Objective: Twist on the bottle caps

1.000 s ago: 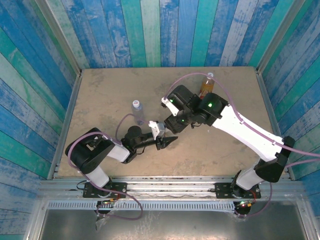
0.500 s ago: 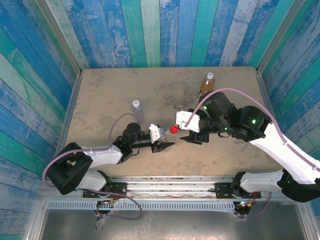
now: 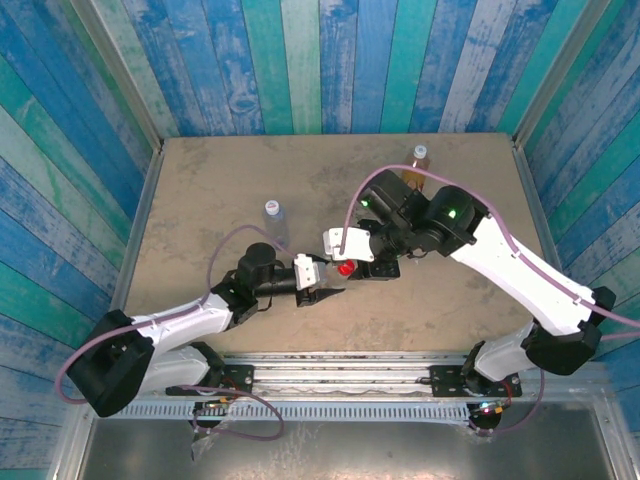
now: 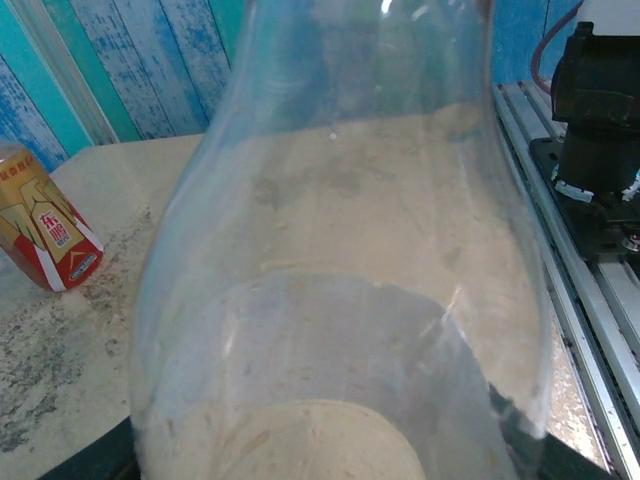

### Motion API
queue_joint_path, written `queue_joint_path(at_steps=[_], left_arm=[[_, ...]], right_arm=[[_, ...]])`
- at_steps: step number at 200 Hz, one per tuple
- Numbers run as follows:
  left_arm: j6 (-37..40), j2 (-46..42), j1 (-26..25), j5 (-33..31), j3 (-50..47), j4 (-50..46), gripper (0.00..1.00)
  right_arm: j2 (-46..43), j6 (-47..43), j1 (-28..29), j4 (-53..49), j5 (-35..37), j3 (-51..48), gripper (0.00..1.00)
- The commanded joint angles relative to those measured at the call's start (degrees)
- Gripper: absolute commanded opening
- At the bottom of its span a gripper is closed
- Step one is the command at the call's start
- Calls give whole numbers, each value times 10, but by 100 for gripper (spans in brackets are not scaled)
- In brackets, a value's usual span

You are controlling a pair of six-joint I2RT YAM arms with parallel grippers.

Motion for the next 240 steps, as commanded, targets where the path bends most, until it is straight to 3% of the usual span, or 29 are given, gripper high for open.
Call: queue_joint_path(at_steps=[1,80,166,202,240], left_arm=[[11,-12,2,17,12,-9,56],[1,-26,2,17,10,-7,56],[-15,-25,2,-3,11,0,56],[-41,-27,2,-64,16,23,56],[-57,-22,2,-82,37,38,55]], right_arm=[[10,-100,-2,-48,6,18,52],[33,-98,-2,-54,3,20,48],[41,-84,-2,-55,3,22,29],[39,-28,-2,-50,4,17,25],[28,73,2,-25,17,-13,25]])
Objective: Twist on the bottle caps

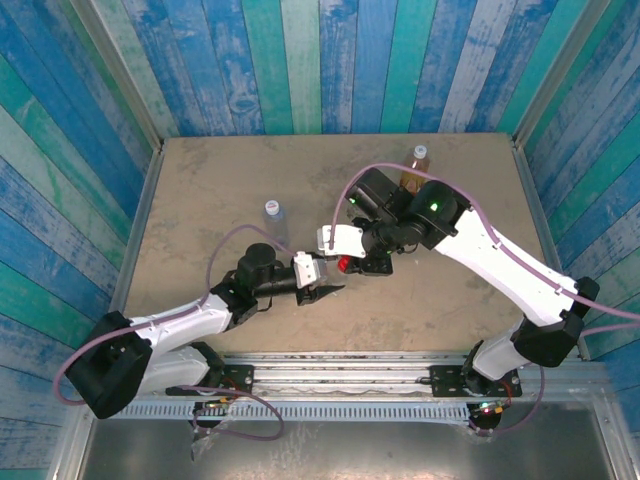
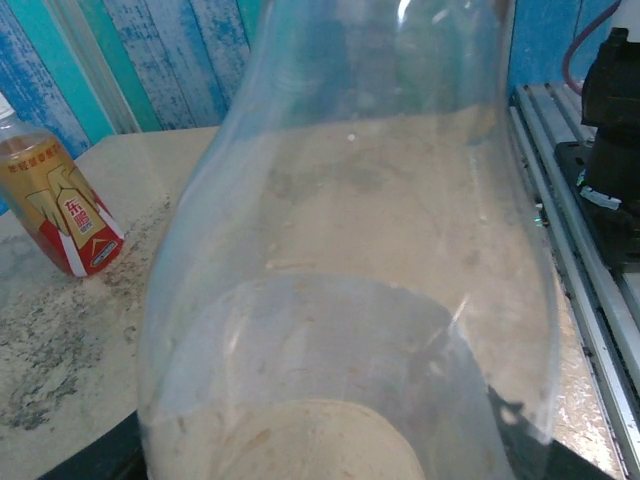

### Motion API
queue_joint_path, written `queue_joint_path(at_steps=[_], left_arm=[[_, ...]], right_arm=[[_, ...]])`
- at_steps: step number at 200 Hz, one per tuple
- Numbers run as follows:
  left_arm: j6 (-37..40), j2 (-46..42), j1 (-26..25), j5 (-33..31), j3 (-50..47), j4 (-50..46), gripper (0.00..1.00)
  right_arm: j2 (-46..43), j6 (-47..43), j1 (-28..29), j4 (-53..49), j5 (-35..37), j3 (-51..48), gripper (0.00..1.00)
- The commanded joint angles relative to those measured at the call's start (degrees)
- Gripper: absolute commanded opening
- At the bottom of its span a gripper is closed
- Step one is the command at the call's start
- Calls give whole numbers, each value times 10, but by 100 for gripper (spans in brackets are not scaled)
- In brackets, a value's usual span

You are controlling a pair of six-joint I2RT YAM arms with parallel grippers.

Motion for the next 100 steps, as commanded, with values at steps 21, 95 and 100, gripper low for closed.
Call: queue_joint_path(at_steps=[21,95,100], left_arm=[[-46,-13,4,-45,43,47,55],[-46,5,-1,-177,69,57,53],[-42,7,-4,-186,71,57,53]], right_arm=[[-25,116,15,11,31,-50,25],[-24,489,18,49,159,-60,26],[-20,510,18,47,167,-60,25]])
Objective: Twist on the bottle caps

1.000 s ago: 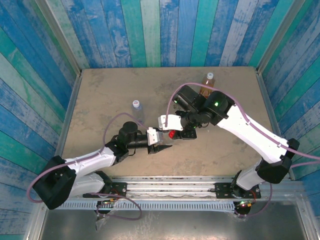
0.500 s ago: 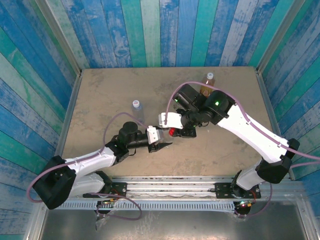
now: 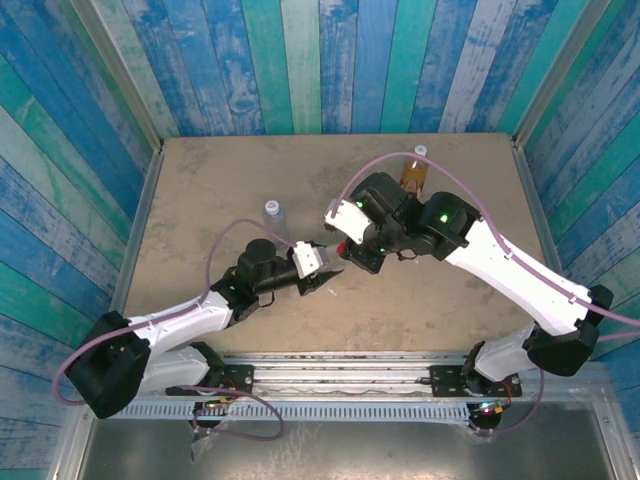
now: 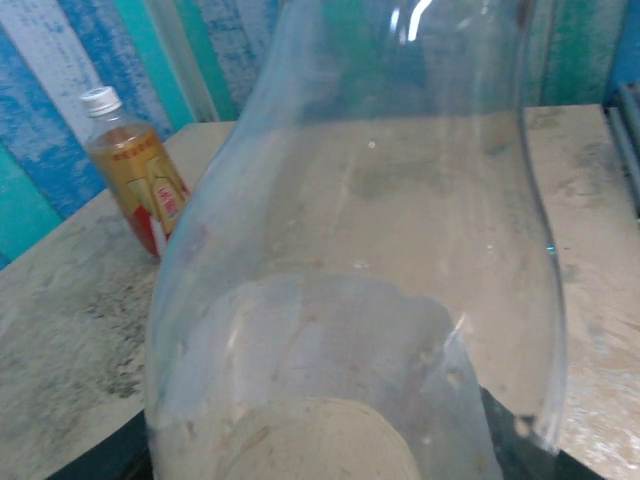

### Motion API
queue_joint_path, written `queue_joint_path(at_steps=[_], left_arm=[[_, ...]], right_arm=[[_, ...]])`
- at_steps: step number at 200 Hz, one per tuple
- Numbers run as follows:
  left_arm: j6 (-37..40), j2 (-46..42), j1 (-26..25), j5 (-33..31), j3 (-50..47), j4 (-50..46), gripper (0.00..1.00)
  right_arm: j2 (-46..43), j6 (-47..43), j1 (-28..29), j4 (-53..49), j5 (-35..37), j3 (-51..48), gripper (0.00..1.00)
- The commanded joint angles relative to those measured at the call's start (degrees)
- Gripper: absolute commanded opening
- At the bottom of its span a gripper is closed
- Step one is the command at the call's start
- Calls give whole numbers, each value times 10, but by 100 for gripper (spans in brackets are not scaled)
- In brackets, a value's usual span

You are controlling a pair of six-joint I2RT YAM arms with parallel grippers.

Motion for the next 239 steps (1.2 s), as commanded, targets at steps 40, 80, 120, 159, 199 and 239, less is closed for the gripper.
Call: queue_joint_path(at_steps=[40,80,120,159,199,239], left_arm=[[6,17,-26,-164,59,66,53],[13,17,-26,-167,45,78,54],[11,20,-26,-81,25,62,54],[16,5,-25,17,0,40,55],[38,-12,-25,69,1,-13,55],[53,-24,-24,77,2,-37,55]], right_arm=[[60,321,-4,-104,111,28,25],[91,279,-15,-136,80,88,33],[44,48,-16,-114,35,83,73],[-39,-226,-16,-56,-38,13,79],[-50,-389,-14,-76,-99,10,74],[-8,-421,-14,-111,-111,58,60]])
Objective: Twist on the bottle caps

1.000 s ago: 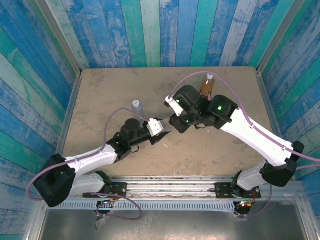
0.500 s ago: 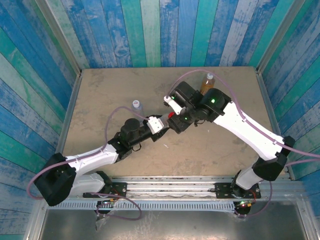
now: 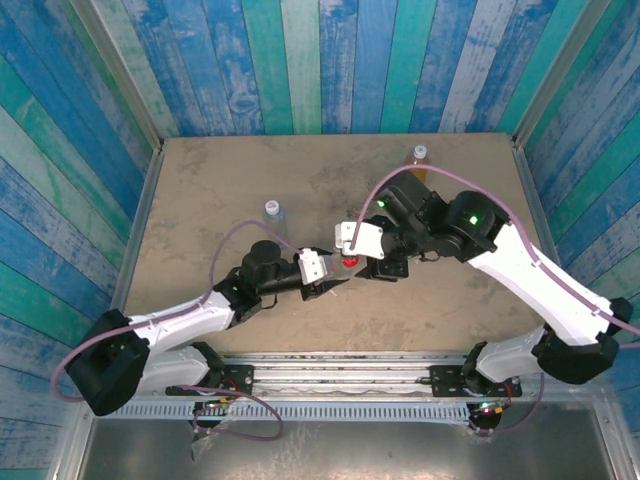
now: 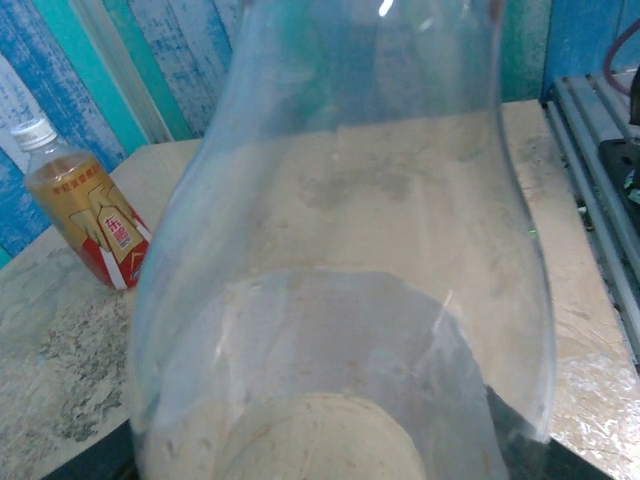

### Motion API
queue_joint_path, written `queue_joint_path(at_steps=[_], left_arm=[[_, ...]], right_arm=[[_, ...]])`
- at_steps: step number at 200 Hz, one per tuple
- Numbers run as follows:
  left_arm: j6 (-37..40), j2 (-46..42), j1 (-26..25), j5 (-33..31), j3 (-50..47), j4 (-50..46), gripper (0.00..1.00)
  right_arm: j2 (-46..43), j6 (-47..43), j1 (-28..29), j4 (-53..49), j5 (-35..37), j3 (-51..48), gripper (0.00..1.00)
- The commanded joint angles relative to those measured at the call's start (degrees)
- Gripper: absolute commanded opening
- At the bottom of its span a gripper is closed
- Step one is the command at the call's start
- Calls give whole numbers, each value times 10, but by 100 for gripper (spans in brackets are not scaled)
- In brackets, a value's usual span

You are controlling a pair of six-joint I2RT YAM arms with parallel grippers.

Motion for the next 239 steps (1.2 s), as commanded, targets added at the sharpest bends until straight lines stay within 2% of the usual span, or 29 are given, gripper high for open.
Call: queue_joint_path(at_steps=[1,57,111,147,199,221,239], left_arm=[[18,-25,1,26,-1,-22,55],[20,-27,0,30,1,-23,55],[20,-38,0,31,2,-32,55],[18,-40,0,32,3,-33,55],[14,-41,0,30,3,-34,55],[6,-38,0,16,6,-30,55],[-9,-34,0,-17,8,-12,52]], right_arm=[[25,-96,0,-35,-24,29,59],[48,-89,-1,-52,-32,44,41],[51,-88,-1,-49,-18,37,45],[56,-88,0,-49,-17,39,44],[58,-82,-1,-50,-18,37,36],[58,-70,-1,-50,-17,37,29],[58,-22,0,-43,-11,37,21]])
